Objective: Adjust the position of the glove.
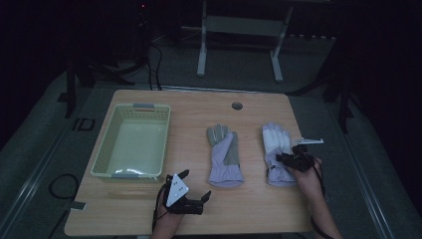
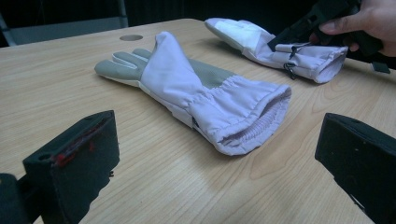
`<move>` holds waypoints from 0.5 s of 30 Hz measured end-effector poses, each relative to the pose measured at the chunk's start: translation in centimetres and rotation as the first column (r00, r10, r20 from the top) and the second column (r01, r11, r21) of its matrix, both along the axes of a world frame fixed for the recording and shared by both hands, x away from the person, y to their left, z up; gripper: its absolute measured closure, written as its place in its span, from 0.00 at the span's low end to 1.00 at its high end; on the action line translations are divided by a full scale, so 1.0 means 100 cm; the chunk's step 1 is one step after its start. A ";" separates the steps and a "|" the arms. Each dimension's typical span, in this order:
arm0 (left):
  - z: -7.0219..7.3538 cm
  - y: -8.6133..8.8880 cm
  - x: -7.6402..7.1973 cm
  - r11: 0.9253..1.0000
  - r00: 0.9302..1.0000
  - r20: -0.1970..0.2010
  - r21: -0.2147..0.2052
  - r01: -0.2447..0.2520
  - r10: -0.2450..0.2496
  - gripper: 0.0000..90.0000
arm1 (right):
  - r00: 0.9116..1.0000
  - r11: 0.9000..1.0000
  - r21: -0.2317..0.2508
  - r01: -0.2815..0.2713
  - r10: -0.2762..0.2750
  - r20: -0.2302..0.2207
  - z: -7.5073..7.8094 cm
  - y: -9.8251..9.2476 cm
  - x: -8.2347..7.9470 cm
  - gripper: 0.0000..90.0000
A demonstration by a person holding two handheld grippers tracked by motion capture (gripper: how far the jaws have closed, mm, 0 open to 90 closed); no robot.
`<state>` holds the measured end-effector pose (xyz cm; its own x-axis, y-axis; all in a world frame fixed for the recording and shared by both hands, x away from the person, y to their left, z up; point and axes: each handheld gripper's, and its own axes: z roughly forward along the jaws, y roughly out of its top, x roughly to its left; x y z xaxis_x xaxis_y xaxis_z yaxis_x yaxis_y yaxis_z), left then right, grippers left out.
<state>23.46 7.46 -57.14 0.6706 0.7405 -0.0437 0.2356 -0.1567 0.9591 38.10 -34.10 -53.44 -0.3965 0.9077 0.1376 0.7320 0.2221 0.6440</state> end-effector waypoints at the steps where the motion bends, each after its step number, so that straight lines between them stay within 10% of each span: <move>1: 0.000 0.000 0.000 1.000 1.000 0.000 0.000 0.000 0.000 0.00 | 1.000 1.000 0.003 0.005 -0.005 0.002 0.002 0.000 -0.001 0.87; 15: 0.000 0.000 0.000 1.000 1.000 0.001 -0.001 -0.003 0.003 0.00 | 0.996 0.996 0.077 0.035 -0.041 0.078 0.066 -0.002 -0.008 0.90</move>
